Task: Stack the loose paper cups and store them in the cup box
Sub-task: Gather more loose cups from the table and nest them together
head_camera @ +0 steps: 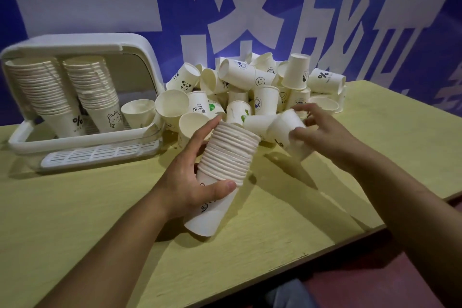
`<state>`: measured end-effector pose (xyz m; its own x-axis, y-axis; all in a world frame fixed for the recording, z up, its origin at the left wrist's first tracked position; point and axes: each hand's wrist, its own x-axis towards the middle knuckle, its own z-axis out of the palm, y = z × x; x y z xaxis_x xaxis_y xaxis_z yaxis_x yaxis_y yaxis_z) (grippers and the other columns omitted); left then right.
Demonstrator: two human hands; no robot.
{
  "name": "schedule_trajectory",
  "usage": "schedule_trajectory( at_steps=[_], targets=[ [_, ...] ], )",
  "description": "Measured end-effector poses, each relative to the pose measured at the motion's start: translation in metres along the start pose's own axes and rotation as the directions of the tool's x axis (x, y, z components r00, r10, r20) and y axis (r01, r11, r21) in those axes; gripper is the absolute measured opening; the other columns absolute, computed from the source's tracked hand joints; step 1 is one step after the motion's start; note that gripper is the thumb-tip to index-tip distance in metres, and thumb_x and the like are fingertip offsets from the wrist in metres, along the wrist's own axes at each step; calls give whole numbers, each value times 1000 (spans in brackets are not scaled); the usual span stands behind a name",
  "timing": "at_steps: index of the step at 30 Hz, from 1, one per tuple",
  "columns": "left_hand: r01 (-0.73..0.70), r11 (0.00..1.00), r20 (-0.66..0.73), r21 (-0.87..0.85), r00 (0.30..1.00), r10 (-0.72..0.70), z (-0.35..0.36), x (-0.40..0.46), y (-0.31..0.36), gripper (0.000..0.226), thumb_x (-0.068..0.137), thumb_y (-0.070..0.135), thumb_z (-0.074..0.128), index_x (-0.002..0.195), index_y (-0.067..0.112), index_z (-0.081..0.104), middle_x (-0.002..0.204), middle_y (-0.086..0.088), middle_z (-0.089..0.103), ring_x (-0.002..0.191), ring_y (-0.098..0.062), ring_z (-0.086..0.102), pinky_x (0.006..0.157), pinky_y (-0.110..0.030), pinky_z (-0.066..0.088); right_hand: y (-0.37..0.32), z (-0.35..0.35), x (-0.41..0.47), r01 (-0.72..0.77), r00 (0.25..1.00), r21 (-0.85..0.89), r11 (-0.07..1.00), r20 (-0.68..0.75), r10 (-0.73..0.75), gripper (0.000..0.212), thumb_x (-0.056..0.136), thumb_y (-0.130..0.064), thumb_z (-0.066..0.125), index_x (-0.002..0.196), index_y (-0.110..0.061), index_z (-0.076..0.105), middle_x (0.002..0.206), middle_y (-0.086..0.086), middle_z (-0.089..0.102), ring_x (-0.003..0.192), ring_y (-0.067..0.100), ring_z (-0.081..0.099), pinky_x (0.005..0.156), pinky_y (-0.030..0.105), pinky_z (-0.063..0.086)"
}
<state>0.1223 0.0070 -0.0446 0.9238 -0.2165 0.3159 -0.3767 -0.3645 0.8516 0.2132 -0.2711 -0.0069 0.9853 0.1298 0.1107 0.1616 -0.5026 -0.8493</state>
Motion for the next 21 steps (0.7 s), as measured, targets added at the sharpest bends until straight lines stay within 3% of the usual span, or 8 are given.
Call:
schedule_trajectory(
  at_steps=[4,7,11,14,18,21],
  targets=[
    [3,1000,101,-25,995,0,1,0,1,100,56,52,79,139,72,27,124,30,58,114,-1,61,90,-24,54,-33,17,-12,150,983,265,952,-146,-114,53,85,-23,70,126,-45,45,116,0,54,101,21,60,85,49,58],
    [-6,999,112,-36,994,10,4,0,1,100,57,47,81,139,72,29,125,30,59,117,-2,60,96,-24,52,-49,38,-23,194,978,402,895,-150,-145,55,83,-31,74,127,-46,43,120,0,55,101,21,64,83,46,59],
    [-23,998,30,-60,999,25,5,1,-1,107,57,50,81,142,71,19,127,15,60,114,-10,63,94,-35,55,-52,70,-36,190,981,413,891,-106,-160,42,90,-31,69,128,-34,51,117,-3,61,95,11,67,79,34,59],
    [-30,996,-56,-78,998,25,0,1,-2,113,57,51,79,141,71,6,131,14,54,108,-3,65,82,-22,56,-45,82,-39,203,979,395,896,-96,-179,18,96,-28,61,112,-24,69,109,-10,71,91,4,66,84,32,56],
    [-31,996,-79,-88,997,24,-4,3,-5,111,57,50,78,143,66,10,127,14,56,105,0,65,79,-14,53,-35,79,-26,245,968,258,935,-122,-220,17,97,-26,59,94,-32,74,102,-14,73,91,1,63,81,27,50],
    [-35,997,-85,-75,996,28,-3,4,-5,106,58,51,78,140,69,13,122,14,56,103,0,65,77,-13,52,-25,71,0,269,942,-241,932,-134,-307,16,95,-28,61,108,-30,71,118,-6,64,106,10,55,87,29,45]
  ],
)
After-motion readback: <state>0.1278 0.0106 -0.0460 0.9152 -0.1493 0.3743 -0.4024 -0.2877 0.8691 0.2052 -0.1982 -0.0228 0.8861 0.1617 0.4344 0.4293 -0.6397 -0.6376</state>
